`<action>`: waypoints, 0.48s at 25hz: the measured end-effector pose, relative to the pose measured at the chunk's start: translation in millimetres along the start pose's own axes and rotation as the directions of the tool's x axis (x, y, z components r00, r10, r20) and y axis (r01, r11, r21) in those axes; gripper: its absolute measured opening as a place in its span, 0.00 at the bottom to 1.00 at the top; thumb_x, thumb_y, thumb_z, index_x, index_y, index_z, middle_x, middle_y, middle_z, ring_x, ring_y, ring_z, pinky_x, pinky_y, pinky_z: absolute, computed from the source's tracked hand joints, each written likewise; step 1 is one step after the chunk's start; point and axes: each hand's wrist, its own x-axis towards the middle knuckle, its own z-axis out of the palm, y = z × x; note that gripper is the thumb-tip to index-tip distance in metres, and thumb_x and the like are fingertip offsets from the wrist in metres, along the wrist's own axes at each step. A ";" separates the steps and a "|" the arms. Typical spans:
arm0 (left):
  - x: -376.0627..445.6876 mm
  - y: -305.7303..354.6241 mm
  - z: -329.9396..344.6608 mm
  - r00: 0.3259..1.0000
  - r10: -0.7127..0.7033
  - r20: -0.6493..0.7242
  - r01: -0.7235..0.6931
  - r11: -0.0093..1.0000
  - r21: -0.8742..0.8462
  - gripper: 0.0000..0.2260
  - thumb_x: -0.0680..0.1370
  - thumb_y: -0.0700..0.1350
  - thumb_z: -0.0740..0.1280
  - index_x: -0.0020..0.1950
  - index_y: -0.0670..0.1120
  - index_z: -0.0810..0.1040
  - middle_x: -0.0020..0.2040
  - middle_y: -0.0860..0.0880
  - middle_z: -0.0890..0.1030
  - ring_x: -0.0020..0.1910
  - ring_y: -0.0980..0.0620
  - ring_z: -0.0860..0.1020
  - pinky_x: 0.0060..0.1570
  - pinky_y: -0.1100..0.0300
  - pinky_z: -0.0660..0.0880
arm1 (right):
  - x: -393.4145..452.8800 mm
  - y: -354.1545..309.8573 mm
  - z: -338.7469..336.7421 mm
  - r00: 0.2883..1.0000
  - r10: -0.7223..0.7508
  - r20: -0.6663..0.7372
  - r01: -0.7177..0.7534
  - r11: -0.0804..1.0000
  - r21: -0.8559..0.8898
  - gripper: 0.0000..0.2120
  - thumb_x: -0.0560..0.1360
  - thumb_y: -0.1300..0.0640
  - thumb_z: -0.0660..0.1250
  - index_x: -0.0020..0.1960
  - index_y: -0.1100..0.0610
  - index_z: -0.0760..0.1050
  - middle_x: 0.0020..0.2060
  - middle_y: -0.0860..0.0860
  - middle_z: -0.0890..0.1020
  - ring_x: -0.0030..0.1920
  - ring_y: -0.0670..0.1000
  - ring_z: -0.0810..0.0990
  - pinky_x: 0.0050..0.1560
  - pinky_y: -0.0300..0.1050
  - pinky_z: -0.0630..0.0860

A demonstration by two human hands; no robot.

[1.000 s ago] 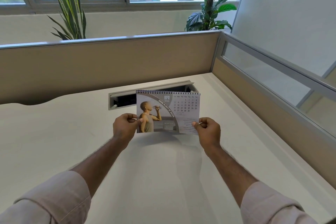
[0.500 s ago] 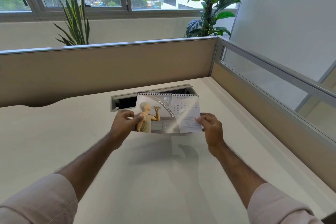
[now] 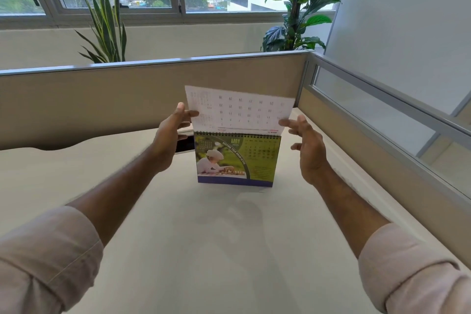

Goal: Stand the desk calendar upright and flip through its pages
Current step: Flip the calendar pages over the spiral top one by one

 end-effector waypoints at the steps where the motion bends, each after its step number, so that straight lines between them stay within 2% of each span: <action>1: 4.3 -1.5 1.5 1.000 0.011 0.009 -0.011 1.000 0.024 0.22 0.82 0.60 0.56 0.61 0.47 0.80 0.55 0.56 0.84 0.54 0.60 0.81 0.46 0.62 0.76 | 5.3 -0.7 0.7 1.000 0.009 0.003 -0.009 1.000 -0.003 0.23 0.74 0.39 0.56 0.51 0.50 0.84 0.51 0.40 0.83 0.50 0.45 0.75 0.47 0.50 0.69; 3: 12.5 -5.3 5.5 1.000 0.010 0.013 -0.011 0.995 0.096 0.13 0.82 0.52 0.63 0.64 0.49 0.77 0.51 0.54 0.84 0.49 0.63 0.83 0.36 0.69 0.78 | 15.6 -0.8 2.1 1.000 0.012 0.018 -0.012 1.000 -0.001 0.18 0.75 0.43 0.60 0.52 0.51 0.84 0.46 0.37 0.85 0.45 0.41 0.77 0.44 0.44 0.70; 5: 20.2 -11.2 8.9 1.000 -0.004 -0.012 0.005 0.985 0.170 0.13 0.81 0.47 0.66 0.66 0.50 0.74 0.53 0.52 0.80 0.43 0.66 0.83 0.31 0.70 0.77 | 26.1 2.6 3.4 0.999 0.004 0.037 -0.004 1.000 0.008 0.12 0.77 0.50 0.65 0.56 0.54 0.82 0.44 0.39 0.86 0.42 0.37 0.80 0.39 0.34 0.75; 7: 25.0 -19.3 11.3 0.999 -0.019 -0.042 0.028 0.977 0.214 0.15 0.81 0.45 0.66 0.68 0.50 0.73 0.54 0.51 0.80 0.41 0.60 0.85 0.30 0.69 0.78 | 34.0 9.3 4.9 0.999 0.015 0.032 -0.014 1.000 -0.014 0.15 0.76 0.56 0.69 0.61 0.58 0.79 0.48 0.45 0.85 0.42 0.38 0.82 0.35 0.28 0.75; 9: 29.2 -30.2 12.5 0.997 -0.024 -0.079 0.045 0.958 0.282 0.16 0.81 0.43 0.66 0.69 0.50 0.74 0.57 0.47 0.79 0.45 0.53 0.84 0.29 0.70 0.77 | 38.8 19.9 6.0 0.999 0.040 0.026 -0.037 0.996 -0.083 0.19 0.73 0.59 0.73 0.64 0.57 0.78 0.49 0.46 0.83 0.44 0.43 0.80 0.37 0.31 0.77; 12: 33.3 -48.1 13.0 0.994 0.023 -0.103 0.023 0.904 0.426 0.17 0.79 0.39 0.69 0.67 0.49 0.77 0.61 0.46 0.77 0.50 0.52 0.79 0.29 0.73 0.75 | 40.2 41.4 6.3 0.997 0.073 0.022 -0.067 0.977 -0.201 0.23 0.70 0.63 0.75 0.65 0.56 0.77 0.54 0.49 0.81 0.52 0.49 0.75 0.48 0.41 0.79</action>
